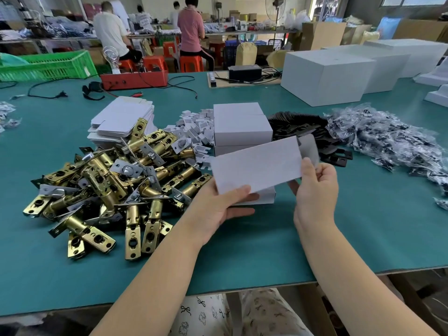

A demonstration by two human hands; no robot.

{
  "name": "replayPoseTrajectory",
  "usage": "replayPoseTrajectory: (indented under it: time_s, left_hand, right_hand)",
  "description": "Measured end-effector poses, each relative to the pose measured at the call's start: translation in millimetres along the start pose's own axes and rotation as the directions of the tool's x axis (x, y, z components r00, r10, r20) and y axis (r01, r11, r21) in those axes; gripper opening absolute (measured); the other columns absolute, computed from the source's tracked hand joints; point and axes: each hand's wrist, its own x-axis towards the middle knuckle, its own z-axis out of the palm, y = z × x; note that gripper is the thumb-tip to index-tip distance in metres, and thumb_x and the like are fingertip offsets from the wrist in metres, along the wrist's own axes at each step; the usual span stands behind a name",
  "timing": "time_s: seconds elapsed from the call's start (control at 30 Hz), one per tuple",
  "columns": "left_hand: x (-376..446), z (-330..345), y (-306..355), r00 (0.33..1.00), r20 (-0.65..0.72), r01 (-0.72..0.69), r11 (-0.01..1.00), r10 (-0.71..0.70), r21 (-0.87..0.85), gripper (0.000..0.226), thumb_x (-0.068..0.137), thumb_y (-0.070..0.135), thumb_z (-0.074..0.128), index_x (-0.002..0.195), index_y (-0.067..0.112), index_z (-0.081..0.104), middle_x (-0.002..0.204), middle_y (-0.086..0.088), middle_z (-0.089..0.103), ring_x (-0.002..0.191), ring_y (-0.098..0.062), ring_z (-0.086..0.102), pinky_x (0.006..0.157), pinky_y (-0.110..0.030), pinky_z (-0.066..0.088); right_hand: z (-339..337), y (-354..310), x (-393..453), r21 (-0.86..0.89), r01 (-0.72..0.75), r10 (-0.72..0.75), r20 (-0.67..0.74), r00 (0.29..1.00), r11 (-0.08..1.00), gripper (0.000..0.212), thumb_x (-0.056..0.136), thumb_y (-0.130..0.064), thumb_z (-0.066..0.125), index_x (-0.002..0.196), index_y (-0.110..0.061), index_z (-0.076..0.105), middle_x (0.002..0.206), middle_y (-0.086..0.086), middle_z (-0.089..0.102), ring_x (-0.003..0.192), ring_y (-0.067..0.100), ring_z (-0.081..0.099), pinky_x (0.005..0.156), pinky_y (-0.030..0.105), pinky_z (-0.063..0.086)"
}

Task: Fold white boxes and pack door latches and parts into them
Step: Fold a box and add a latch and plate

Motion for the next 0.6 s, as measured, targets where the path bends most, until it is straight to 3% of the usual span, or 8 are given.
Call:
replayPoseTrajectory:
  time_s: [0.1, 0.17, 0.23, 0.33, 0.43, 0.53, 0.6]
  left_hand:
    - [3, -3, 0, 0.969, -0.235, -0.107, 0.989, 0.08, -0.104, 0.035, 0.077, 0.019, 0.071, 0.112, 0.018, 0.063, 0.102, -0.006, 0.074, 0.084, -0.028, 0.073, 0.064, -0.031, 0.059]
    - [5, -6, 4, 0.927, -0.362, -0.17, 0.972, 0.101, -0.164, 0.03, 0.078, 0.022, 0.069, 0.108, 0.017, 0.064, 0.094, -0.007, 0.072, 0.072, -0.022, 0.071, 0.06, -0.031, 0.058]
    - [5, -7, 7, 0.893, -0.433, -0.195, 0.972, 0.121, -0.131, 0.034, 0.076, 0.031, 0.07, 0.107, 0.02, 0.063, 0.09, -0.006, 0.069, 0.068, -0.017, 0.068, 0.057, -0.031, 0.058]
    - [4, -4, 4, 0.87, -0.46, -0.172, 0.984, 0.176, 0.051, 0.017, 0.086, 0.03, 0.067, 0.102, 0.025, 0.063, 0.079, 0.006, 0.072, 0.066, -0.014, 0.069, 0.054, -0.029, 0.057]
    - [2, 0, 2, 0.868, -0.446, -0.164, 0.974, 0.217, 0.156, 0.007, 0.09, 0.027, 0.065, 0.097, 0.025, 0.065, 0.075, 0.011, 0.073, 0.065, -0.014, 0.07, 0.051, -0.027, 0.056]
    - [1, 0, 4, 0.87, -0.45, -0.169, 0.979, 0.201, 0.112, 0.005, 0.094, 0.026, 0.062, 0.098, 0.025, 0.064, 0.077, 0.008, 0.073, 0.063, -0.016, 0.069, 0.051, -0.028, 0.056]
    - [1, 1, 4, 0.88, -0.434, -0.164, 0.981, 0.195, 0.108, 0.006, 0.094, 0.026, 0.061, 0.098, 0.024, 0.064, 0.075, 0.006, 0.073, 0.062, -0.015, 0.068, 0.049, -0.027, 0.055]
  right_hand:
    - [3, -3, -6, -0.049, 0.026, -0.019, 0.131, 0.991, 0.998, 0.024, 0.085, -0.013, 0.063, 0.084, -0.02, 0.04, 0.082, -0.004, 0.052, 0.063, -0.003, 0.057, 0.064, 0.023, 0.055]
    - [3, -5, -8, -0.062, -0.028, 0.043, 0.26, 0.965, 0.998, 0.037, 0.076, -0.017, 0.063, 0.109, -0.024, 0.047, 0.102, 0.004, 0.061, 0.08, 0.004, 0.066, 0.07, 0.031, 0.058]
    - [2, -4, -10, -0.172, -0.011, 0.076, 0.376, 0.923, 0.985, 0.057, 0.078, -0.022, 0.059, 0.133, -0.029, 0.044, 0.122, 0.001, 0.061, 0.106, 0.015, 0.063, 0.088, 0.043, 0.055]
    - [3, 1, -15, -0.275, 0.107, 0.021, 0.424, 0.905, 0.956, 0.055, 0.091, -0.021, 0.053, 0.141, -0.04, 0.039, 0.137, -0.014, 0.052, 0.127, 0.011, 0.049, 0.103, 0.047, 0.045]
    - [4, 0, -16, -0.24, 0.116, -0.006, 0.418, 0.909, 0.964, 0.048, 0.098, -0.01, 0.047, 0.127, -0.047, 0.049, 0.118, -0.038, 0.057, 0.119, -0.008, 0.05, 0.106, 0.037, 0.044]
    - [5, 0, -14, -0.213, 0.107, -0.024, 0.356, 0.934, 0.971, 0.041, 0.1, -0.012, 0.046, 0.123, -0.045, 0.052, 0.116, -0.025, 0.063, 0.103, -0.004, 0.06, 0.086, 0.031, 0.055]
    - [5, 0, -14, -0.245, 0.16, -0.079, 0.311, 0.947, 0.956, 0.038, 0.099, -0.014, 0.049, 0.127, -0.039, 0.051, 0.114, -0.021, 0.062, 0.091, -0.01, 0.059, 0.074, 0.014, 0.052]
